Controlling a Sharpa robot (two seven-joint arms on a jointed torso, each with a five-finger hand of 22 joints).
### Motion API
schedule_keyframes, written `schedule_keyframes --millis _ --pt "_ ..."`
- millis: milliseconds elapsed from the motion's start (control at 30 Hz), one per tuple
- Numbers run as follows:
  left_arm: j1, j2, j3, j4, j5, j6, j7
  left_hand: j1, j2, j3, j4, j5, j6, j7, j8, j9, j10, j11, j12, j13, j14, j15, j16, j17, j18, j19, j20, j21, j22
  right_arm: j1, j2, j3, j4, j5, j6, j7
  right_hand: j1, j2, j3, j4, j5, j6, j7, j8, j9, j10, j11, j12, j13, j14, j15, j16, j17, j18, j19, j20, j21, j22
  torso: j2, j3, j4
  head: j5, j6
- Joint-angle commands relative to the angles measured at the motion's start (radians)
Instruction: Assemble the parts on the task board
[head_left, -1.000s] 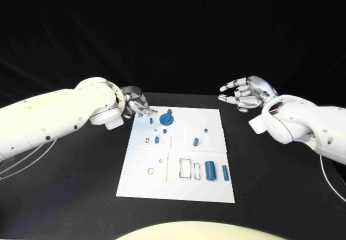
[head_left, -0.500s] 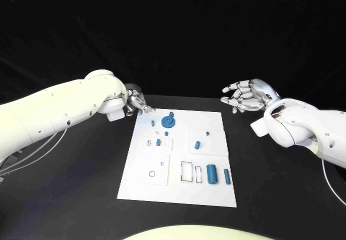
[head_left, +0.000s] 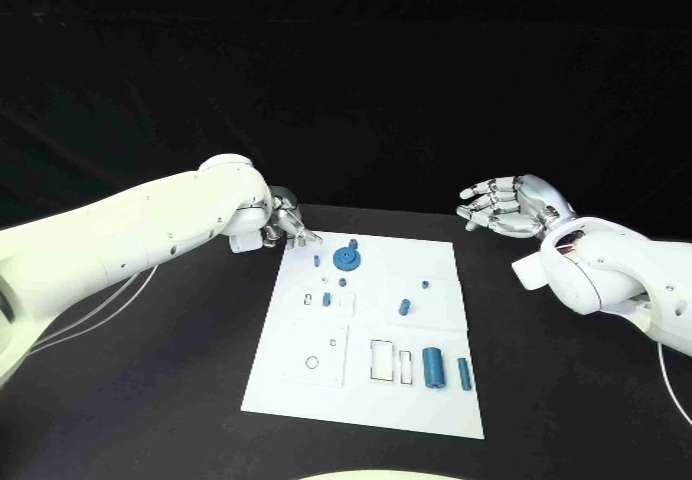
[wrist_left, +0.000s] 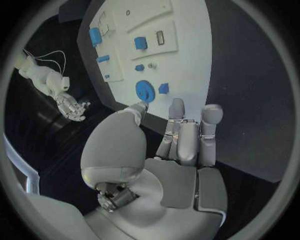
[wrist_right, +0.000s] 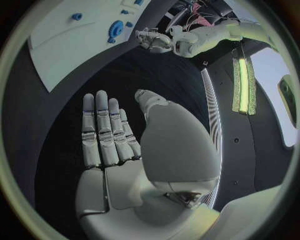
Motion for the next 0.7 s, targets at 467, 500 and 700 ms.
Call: schedule_keyframes --millis 467,500,700 --pt "0.005 0.060 -0.022 -0.069 0.012 0.052 0.020 -0.017 0.021 -0.031 0.001 -0.008 0.075 -0.026 0.011 -0.009 0.047 -0.024 0.038 -0.006 0.042 -0.021 0.049 0.067 -0.021 0.070 -0.013 0.062 0.091 -0.001 0.010 0.000 -0.008 0.064 0.002 0.070 -0.007 0.001 0.017 -0.039 0.009 -0.015 0.058 -0.020 -0.045 0.004 0.031 -0.086 -0.172 -0.060 0.043 -0.162 -0.127 0.012 -0.127 0.051 -0.063 -0.203 0.000 -0.0006 -0.0009 0.038 -0.001" --pt "0.005 0.063 -0.023 -0.073 0.012 0.054 0.020 -0.016 0.022 -0.031 0.001 -0.008 0.082 -0.028 0.011 -0.010 0.052 -0.026 0.041 -0.006 0.044 -0.023 0.052 0.073 -0.023 0.076 -0.014 0.067 0.100 -0.001 0.011 0.000 -0.008 0.065 0.002 0.070 -0.007 0.001 0.017 -0.039 0.009 -0.015 0.058 -0.021 -0.046 0.004 0.031 -0.087 -0.173 -0.060 0.043 -0.163 -0.129 0.012 -0.128 0.052 -0.063 -0.206 0.000 -0.0005 -0.0013 0.039 0.000" --pt "0.004 0.077 -0.029 -0.091 0.006 0.059 0.020 -0.009 0.029 -0.031 0.000 -0.006 0.101 -0.035 0.009 -0.013 0.065 -0.033 0.051 -0.005 0.052 -0.029 0.062 0.088 -0.027 0.091 -0.019 0.081 0.123 -0.001 0.012 0.000 -0.007 0.067 0.000 0.070 -0.009 0.001 0.018 -0.041 0.010 -0.017 0.060 -0.025 -0.049 0.001 0.033 -0.091 -0.180 -0.061 0.045 -0.167 -0.135 0.012 -0.133 0.053 -0.062 -0.216 0.001 -0.0004 -0.0011 0.046 -0.004"
